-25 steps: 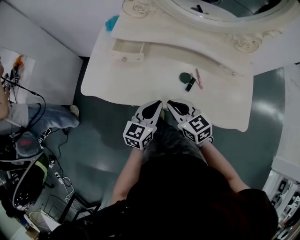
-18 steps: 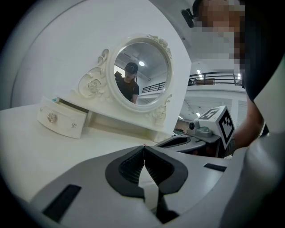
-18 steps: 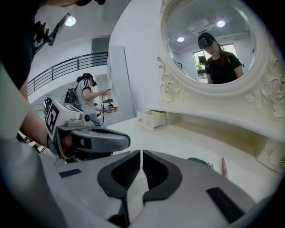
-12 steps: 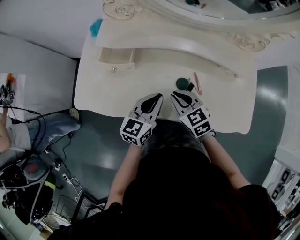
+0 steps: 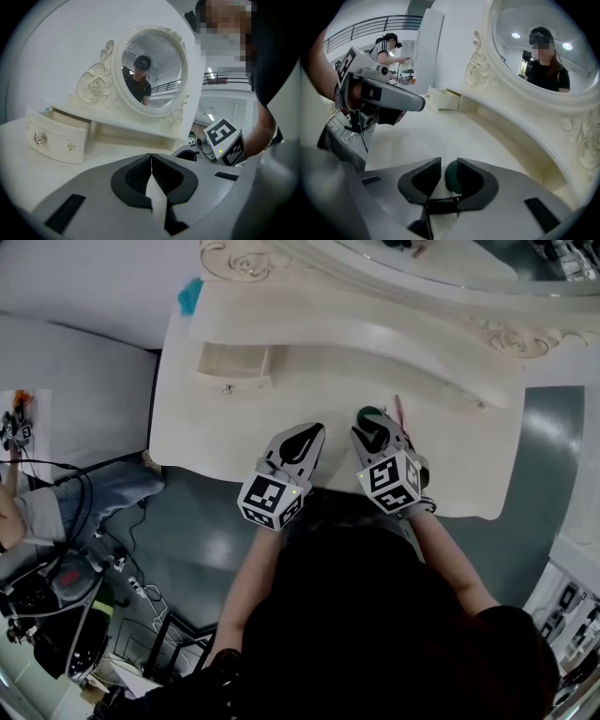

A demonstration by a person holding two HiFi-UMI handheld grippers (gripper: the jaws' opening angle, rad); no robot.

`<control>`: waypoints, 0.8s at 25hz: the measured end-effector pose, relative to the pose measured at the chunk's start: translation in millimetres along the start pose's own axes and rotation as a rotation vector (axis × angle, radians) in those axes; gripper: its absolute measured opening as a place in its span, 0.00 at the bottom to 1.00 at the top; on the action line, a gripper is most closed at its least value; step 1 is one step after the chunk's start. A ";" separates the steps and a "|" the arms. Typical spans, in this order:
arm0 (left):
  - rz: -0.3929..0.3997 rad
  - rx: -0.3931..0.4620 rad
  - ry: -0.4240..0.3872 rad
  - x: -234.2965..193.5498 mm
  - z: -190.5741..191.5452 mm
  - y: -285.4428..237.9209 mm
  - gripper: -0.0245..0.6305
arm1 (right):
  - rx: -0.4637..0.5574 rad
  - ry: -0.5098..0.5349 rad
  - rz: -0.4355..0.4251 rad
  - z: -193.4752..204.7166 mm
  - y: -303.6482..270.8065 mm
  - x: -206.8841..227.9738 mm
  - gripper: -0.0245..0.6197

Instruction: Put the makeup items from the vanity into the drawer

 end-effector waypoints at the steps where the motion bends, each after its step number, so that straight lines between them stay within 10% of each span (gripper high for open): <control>1: -0.007 -0.002 0.000 -2.0 -0.3 0.4 0.05 | -0.021 0.003 0.000 1.2 -2.4 0.1 0.21; 20: 0.016 -0.029 0.011 -53.8 -25.9 31.1 0.06 | -0.123 -0.137 0.004 -1.0 -10.3 9.6 0.09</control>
Point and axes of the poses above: the fingertips, and each gripper's own axes: y backward along the fingers, x to its right, z out of its underside, the point moved 9 cm from there along y, backward along the fingers, and after that the axes turned 2 degrees about y, right-handed, at the moved point
